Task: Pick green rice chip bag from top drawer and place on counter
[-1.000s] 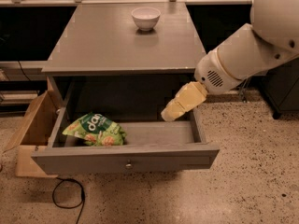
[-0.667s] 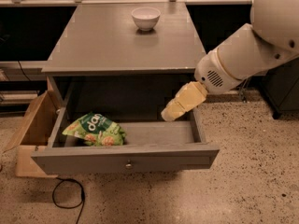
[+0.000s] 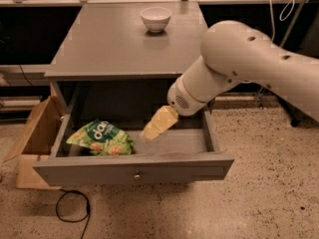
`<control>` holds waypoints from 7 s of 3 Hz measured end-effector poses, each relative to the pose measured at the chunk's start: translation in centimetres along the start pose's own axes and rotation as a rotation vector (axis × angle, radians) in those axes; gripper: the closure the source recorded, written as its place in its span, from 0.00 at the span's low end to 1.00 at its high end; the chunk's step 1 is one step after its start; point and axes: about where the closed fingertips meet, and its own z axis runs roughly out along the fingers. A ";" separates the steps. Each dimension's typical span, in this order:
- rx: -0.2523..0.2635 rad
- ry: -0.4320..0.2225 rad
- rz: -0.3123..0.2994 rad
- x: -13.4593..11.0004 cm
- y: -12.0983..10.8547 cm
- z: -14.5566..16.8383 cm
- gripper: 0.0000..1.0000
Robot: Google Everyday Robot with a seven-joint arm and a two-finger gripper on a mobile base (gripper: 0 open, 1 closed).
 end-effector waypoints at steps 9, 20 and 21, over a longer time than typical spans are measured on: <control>-0.109 -0.054 0.125 -8.2 0.3 25.6 0.65; 0.044 -0.590 0.288 -19.1 -18.4 -3.5 1.00; 0.038 -0.569 0.331 -19.9 -20.4 -2.4 1.00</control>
Offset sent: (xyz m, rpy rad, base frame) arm 0.0882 0.0911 -0.0843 0.1448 -0.0179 -0.1818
